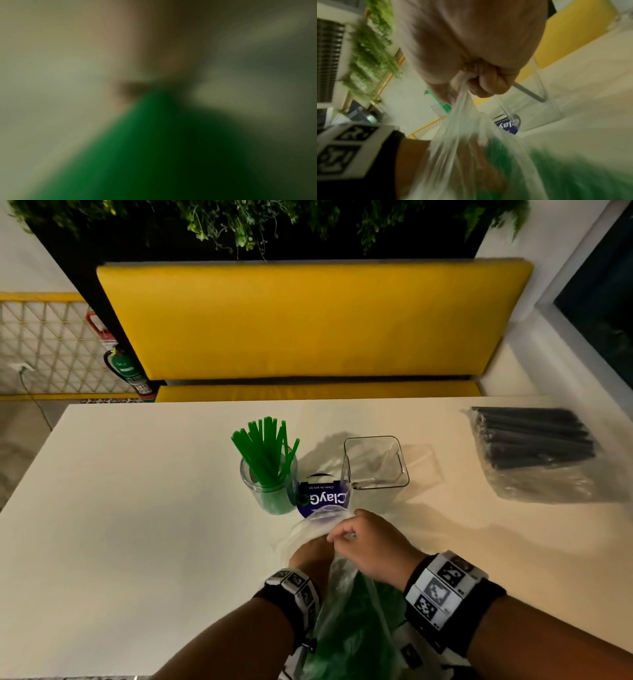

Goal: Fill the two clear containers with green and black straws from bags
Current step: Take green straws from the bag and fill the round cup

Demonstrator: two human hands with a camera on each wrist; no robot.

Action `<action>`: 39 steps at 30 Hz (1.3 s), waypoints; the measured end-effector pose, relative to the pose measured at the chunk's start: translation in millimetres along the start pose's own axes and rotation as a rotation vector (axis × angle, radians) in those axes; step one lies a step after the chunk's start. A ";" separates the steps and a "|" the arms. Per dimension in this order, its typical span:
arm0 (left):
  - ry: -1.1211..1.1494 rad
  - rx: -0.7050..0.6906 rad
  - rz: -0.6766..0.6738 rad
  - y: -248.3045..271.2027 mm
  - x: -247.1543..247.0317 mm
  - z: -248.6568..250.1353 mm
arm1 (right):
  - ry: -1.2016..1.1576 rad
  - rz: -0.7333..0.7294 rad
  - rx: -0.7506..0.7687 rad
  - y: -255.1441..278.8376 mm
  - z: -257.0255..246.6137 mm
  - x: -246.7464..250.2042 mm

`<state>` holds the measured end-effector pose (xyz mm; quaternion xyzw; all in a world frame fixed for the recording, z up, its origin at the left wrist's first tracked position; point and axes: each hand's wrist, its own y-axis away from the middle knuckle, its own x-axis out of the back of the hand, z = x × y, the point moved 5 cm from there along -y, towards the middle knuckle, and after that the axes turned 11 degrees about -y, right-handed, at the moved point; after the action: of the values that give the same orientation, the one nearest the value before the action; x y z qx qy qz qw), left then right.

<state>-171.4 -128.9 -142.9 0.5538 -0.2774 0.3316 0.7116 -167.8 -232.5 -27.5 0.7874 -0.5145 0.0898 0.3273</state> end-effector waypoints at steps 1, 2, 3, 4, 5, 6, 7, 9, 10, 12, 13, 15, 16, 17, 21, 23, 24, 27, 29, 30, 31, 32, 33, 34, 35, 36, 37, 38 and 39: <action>0.025 0.009 -0.002 1.0 1.4 -0.9 | 0.124 -0.002 -0.021 -0.1 4.0 0.8; 0.053 0.024 -0.015 4.9 6.3 -0.9 | 0.224 -0.012 -0.052 -0.5 9.0 1.2; 0.093 0.027 -0.006 7.2 10.3 -1.3 | 0.309 -0.024 -0.071 -1.1 14.1 1.8; 0.141 0.032 -0.010 11.3 17.5 -1.0 | 0.379 -0.035 -0.077 -1.6 18.3 2.2; 0.190 0.014 0.004 15.6 22.5 -1.6 | 0.432 -0.043 -0.077 -2.2 21.9 2.6; 0.239 -0.001 -0.009 19.7 27.9 -2.0 | 0.461 -0.045 -0.074 -2.4 24.1 3.5; 0.284 -0.035 -0.017 22.9 31.7 -2.4 | 0.472 -0.040 -0.073 -2.4 25.7 3.9; 0.357 -0.091 -0.070 30.4 38.9 -3.0 | 0.462 -0.011 -0.062 -3.4 25.7 4.5; 0.401 -0.104 -0.101 32.7 40.8 -3.8 | 0.438 0.009 -0.056 -4.1 25.4 4.9; 0.506 -0.110 -0.143 36.5 44.7 -6.8 | 0.374 0.041 -0.024 -5.8 22.3 4.2; 0.533 -0.122 -0.157 40.1 47.4 -7.6 | 0.341 0.051 -0.004 -6.6 19.7 3.6; 0.563 -0.185 -0.183 47.8 52.2 -5.2 | 0.273 0.051 0.015 -6.9 18.4 2.8; 0.557 -0.228 -0.185 52.6 55.8 -2.7 | 0.256 0.050 0.010 -7.9 20.2 2.9; 0.529 -0.272 -0.169 57.7 58.9 -1.4 | 0.261 0.041 -0.011 -8.6 24.2 3.0; 0.603 -0.436 -0.033 90.9 96.0 10.3 | 0.403 -0.048 -0.088 -9.1 36.3 1.5; 0.741 -0.463 0.127 109.0 133.2 8.0 | 0.423 -0.070 -0.106 -5.4 37.6 0.4; 0.818 -0.463 0.262 117.2 158.5 1.3 | 0.410 -0.062 -0.091 -4.7 37.8 0.5; 1.087 -0.409 0.735 130.8 225.8 -35.3 | 0.385 -0.053 -0.066 -3.4 40.8 0.0; 1.219 -0.381 0.950 128.0 253.4 -57.5 | 0.371 -0.057 -0.056 -4.6 39.2 -1.9; 1.269 -0.360 1.005 120.9 259.6 -65.5 | 0.366 -0.059 -0.046 -5.7 37.5 -3.1; 1.290 -0.319 1.039 112.5 262.2 -71.3 | 0.359 -0.061 -0.034 -7.1 34.4 -4.3; 1.289 -0.272 1.041 101.0 259.8 -75.0 | 0.354 -0.064 -0.026 -8.5 32.7 -5.2; 1.272 -0.210 1.033 89.5 254.6 -78.3 | 0.352 -0.064 -0.024 -9.8 29.9 -5.3; 1.246 -0.141 1.011 75.7 245.2 -82.3 | 0.352 -0.067 -0.026 -10.7 28.4 -5.1; 1.214 -0.081 0.977 62.3 234.2 -85.7 | 0.356 -0.070 -0.027 -11.5 26.9 -4.9; 1.168 -0.027 0.942 49.0 222.4 -89.8 | 0.360 -0.073 -0.026 -12.2 25.6 -4.9; 1.080 0.024 0.910 36.9 211.8 -94.2 | 0.364 -0.076 -0.025 -12.1 24.3 -4.7; 0.946 0.075 0.869 27.0 202.9 -97.9 | 0.363 -0.078 -0.026 -11.8 23.6 -4.5; 0.819 0.116 0.816 20.1 194.7 -100.3 | 0.359 -0.079 -0.027 -11.5 23.6 -4.4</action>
<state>-62.4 4.1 -5.7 0.2668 -0.1518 0.7808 0.5441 -164.4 -240.6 -52.6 0.7740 -0.4175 0.2093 0.4276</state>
